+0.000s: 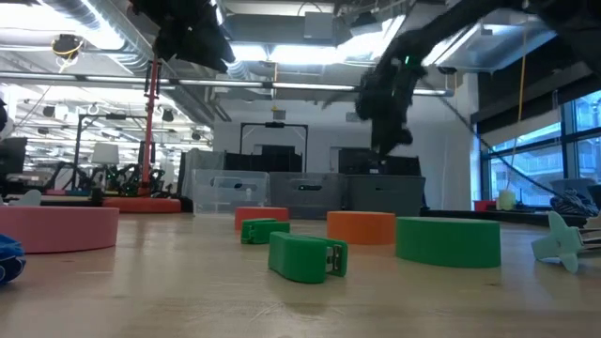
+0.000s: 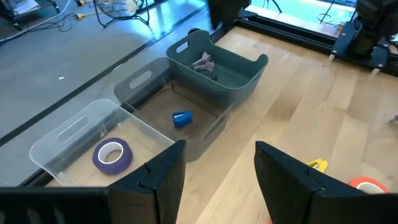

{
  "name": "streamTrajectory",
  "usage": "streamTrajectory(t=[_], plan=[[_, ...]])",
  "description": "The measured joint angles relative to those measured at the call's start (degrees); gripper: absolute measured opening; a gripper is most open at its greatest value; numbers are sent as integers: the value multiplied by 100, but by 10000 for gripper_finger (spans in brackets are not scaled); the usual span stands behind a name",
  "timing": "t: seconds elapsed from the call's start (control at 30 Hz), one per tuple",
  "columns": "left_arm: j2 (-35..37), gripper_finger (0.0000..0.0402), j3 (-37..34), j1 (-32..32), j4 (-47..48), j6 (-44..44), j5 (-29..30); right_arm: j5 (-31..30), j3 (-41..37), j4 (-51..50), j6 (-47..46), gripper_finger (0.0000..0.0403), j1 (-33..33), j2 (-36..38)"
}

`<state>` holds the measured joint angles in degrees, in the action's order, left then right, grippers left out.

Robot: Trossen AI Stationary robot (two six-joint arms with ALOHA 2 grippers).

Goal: Pick and place Stapler, Stapler remover, tape
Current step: Put the yellow stapler into the black bin

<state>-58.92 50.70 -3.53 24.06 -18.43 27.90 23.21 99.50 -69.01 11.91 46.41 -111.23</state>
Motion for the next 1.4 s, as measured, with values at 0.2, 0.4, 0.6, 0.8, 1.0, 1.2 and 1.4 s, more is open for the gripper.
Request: streamTrajectory(t=[0.2,0.4,0.6,0.8,1.0,1.2,1.4], plan=[[0,180,0,0,-3,-27,-4,984,-145,-719,-312,205,-559,996],[0,180,0,0,-1,-29,-59,1054,-1251,-147,-1083,204,-1684,2162],[0,180,0,0,1,-29,-91,531,-2818,1119,-2736,204,-3095,3261],[0,180,0,0,-2,-29,-105,-774,-3965,2769,-4157,204,-4296,3722],[-2,180,0,0,-29,-29,-61,-1458,-4476,4500,-3913,204,-4716,3218],[-2,180,0,0,-25,-29,-78,-1633,-4417,4608,-3156,204,-4681,2386],[-2,180,0,0,-14,7,-59,-1769,-4407,4692,-2639,204,-4683,1715]])
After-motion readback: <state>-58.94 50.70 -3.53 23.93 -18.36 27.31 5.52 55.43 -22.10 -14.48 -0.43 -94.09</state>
